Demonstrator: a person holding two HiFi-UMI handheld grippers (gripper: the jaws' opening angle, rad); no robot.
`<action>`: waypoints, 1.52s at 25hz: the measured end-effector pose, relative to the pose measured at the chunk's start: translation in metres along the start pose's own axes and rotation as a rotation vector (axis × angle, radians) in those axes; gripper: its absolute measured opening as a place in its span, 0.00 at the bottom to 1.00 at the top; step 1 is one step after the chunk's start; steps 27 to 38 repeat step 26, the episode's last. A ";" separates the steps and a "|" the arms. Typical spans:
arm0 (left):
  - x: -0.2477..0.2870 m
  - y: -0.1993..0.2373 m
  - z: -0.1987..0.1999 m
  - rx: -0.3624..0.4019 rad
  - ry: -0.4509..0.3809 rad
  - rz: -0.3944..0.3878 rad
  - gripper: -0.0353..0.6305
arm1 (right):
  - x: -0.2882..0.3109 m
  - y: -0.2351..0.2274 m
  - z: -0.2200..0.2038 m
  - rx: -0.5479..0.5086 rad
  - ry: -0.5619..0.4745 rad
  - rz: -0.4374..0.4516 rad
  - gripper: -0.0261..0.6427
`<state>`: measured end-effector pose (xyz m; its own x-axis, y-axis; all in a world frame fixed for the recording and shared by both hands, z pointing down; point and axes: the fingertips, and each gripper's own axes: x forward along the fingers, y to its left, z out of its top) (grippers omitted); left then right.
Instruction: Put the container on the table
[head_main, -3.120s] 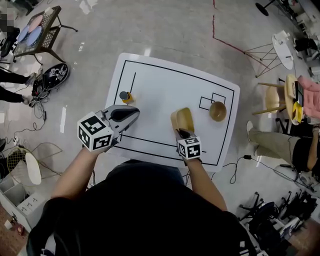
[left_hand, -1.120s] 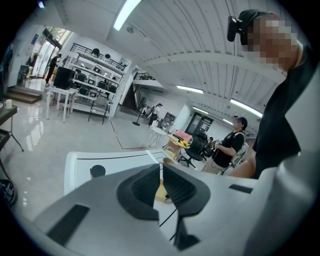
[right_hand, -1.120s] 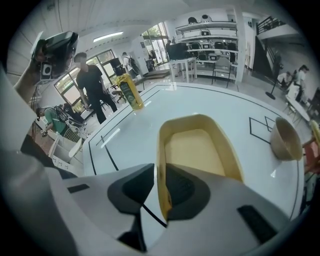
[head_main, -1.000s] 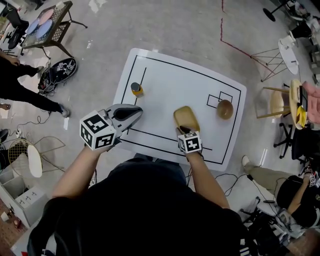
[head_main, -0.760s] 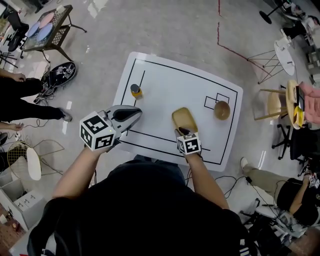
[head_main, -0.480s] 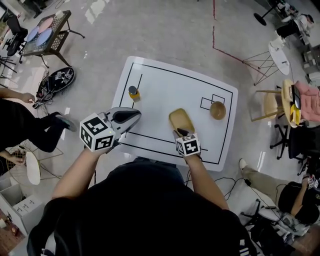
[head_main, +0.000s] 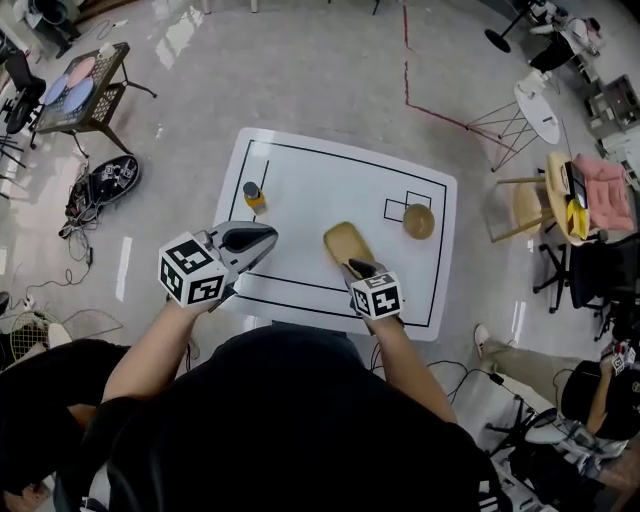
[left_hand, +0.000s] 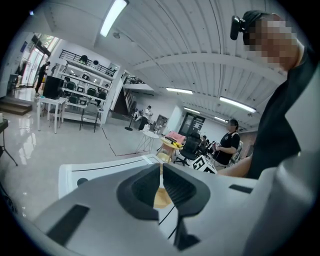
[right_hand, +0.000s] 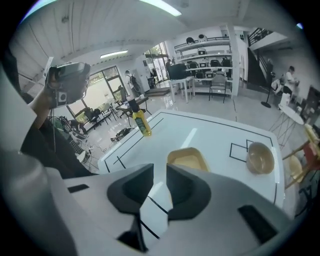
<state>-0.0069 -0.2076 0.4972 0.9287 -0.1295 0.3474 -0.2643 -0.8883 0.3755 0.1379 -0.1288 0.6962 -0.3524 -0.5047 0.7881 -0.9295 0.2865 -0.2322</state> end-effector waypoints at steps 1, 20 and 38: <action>0.001 -0.001 0.002 0.003 -0.001 -0.003 0.09 | -0.004 0.000 0.003 0.001 -0.010 -0.001 0.16; 0.012 -0.013 0.022 0.041 -0.018 -0.039 0.09 | -0.068 -0.012 0.044 0.023 -0.137 -0.056 0.16; 0.013 -0.017 0.018 0.036 -0.010 -0.048 0.09 | -0.078 -0.015 0.044 0.029 -0.155 -0.069 0.16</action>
